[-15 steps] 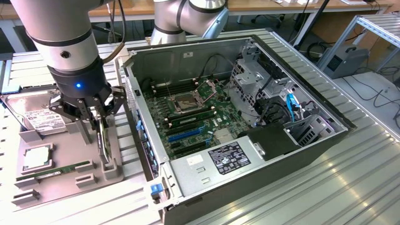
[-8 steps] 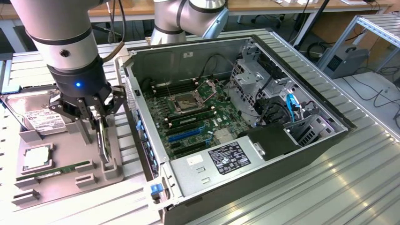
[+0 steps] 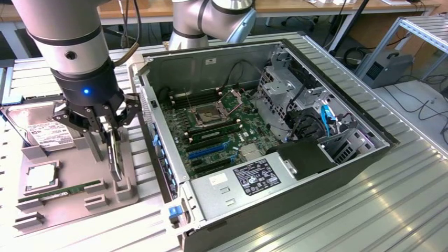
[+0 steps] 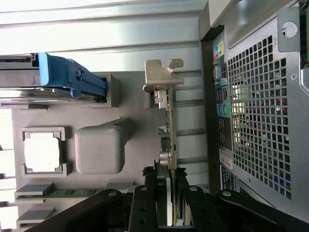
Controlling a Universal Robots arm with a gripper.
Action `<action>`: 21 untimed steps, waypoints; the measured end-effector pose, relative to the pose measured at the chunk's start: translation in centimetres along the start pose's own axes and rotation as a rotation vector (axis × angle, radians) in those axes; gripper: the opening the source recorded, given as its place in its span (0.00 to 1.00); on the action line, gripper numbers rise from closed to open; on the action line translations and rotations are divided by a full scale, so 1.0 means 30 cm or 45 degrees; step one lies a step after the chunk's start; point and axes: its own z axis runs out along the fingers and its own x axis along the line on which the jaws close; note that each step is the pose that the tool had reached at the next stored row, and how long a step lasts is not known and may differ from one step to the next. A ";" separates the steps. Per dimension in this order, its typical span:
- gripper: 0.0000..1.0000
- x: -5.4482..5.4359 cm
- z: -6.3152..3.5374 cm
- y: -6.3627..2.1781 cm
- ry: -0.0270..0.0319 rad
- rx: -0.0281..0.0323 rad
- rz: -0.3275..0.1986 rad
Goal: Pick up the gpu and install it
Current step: 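Pick up the gpu and move the gpu toward the slot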
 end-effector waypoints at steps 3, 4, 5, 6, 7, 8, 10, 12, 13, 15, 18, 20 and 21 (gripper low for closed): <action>0.27 0.000 -0.004 0.000 0.0000 0.0000 0.000; 0.27 0.000 -0.004 0.000 -0.0001 -0.0001 0.000; 0.27 0.000 -0.005 0.000 0.0000 0.0000 0.000; 0.27 0.000 -0.006 0.000 0.0000 0.0000 0.000; 0.27 0.000 -0.006 0.000 -0.0001 0.0000 0.000; 0.27 0.000 -0.007 0.000 0.0000 0.0000 0.000; 0.27 0.000 -0.008 0.000 -0.0001 0.0000 0.000; 0.27 0.000 -0.009 0.000 0.0000 0.0000 0.000; 0.27 0.000 -0.010 0.000 0.0000 0.0000 0.000; 0.27 0.000 -0.011 0.000 0.0000 -0.0001 0.000; 0.27 0.000 -0.015 0.000 0.0000 0.0000 0.000; 0.27 0.000 -0.016 0.000 0.0000 0.0000 0.000; 0.27 -0.001 -0.017 0.000 -0.0001 -0.0001 0.000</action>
